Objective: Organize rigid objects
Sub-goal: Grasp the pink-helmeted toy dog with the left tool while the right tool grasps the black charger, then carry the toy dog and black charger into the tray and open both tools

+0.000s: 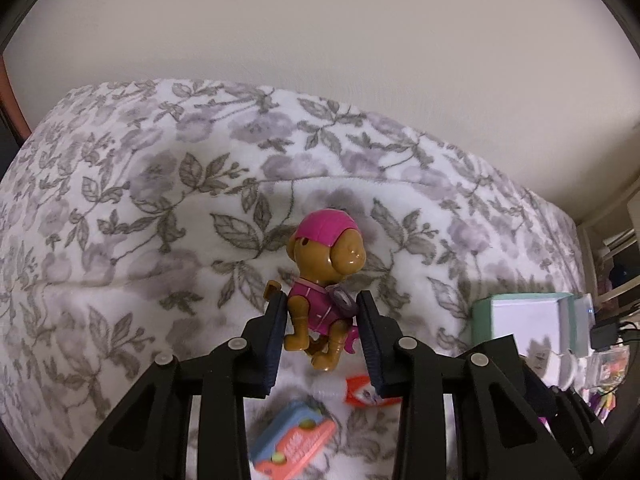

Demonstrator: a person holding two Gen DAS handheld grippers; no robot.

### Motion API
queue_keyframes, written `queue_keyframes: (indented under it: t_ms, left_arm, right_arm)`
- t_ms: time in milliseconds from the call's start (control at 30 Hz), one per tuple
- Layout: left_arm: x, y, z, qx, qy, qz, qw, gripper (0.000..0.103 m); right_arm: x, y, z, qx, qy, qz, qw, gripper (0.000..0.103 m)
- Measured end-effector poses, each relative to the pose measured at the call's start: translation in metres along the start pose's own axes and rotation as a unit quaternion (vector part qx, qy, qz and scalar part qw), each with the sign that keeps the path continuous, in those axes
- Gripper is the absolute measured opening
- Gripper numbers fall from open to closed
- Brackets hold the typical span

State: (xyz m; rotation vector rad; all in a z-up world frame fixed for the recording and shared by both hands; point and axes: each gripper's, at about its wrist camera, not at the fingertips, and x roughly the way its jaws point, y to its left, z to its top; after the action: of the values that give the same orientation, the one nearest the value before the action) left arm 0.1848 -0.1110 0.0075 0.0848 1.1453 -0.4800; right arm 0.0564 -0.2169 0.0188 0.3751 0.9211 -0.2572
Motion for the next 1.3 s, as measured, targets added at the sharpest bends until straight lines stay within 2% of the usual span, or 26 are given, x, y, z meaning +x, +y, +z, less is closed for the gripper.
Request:
queue_keyframes:
  t_ms: [233, 433, 600, 700, 833, 967, 1133, 1300]
  left_arm:
    - [-0.052, -0.012, -0.007, 0.012, -0.032, -0.008, 0.9994, 0.037]
    - [-0.093, -0.028, -0.023, 0.024, -0.059, -0.03, 0.9975, 0.037]
    - [-0.119, -0.05, -0.041, 0.059, -0.085, -0.042, 0.9938, 0.037]
    - [-0.129, -0.067, -0.054, 0.086, -0.094, -0.046, 0.9908, 0.037]
    - [-0.132, -0.09, -0.075, 0.119, -0.092, -0.056, 0.987, 0.037]
    - [-0.126, -0.117, -0.096, 0.155, -0.086, -0.064, 0.982, 0.037]
    - [-0.114, -0.147, -0.12, 0.195, -0.069, -0.075, 0.9754, 0.037]
    - [-0.101, -0.171, -0.14, 0.231, -0.06, -0.071, 0.9685, 0.037]
  right_arm:
    - [-0.051, -0.002, 0.003, 0.004, -0.03, -0.012, 0.999, 0.044]
    - [-0.09, -0.011, 0.001, 0.018, -0.052, -0.018, 0.998, 0.044]
    - [-0.123, -0.023, -0.001, 0.024, -0.077, -0.032, 0.996, 0.044]
    - [-0.143, -0.036, -0.005, 0.031, -0.092, -0.054, 0.994, 0.044]
    - [-0.162, -0.056, -0.012, 0.055, -0.101, -0.055, 0.992, 0.044]
    - [-0.175, -0.074, -0.023, 0.07, -0.107, -0.074, 0.989, 0.044]
    - [-0.179, -0.098, -0.036, 0.094, -0.098, -0.094, 0.986, 0.044]
    - [-0.176, -0.111, -0.042, 0.101, -0.085, -0.117, 0.984, 0.044]
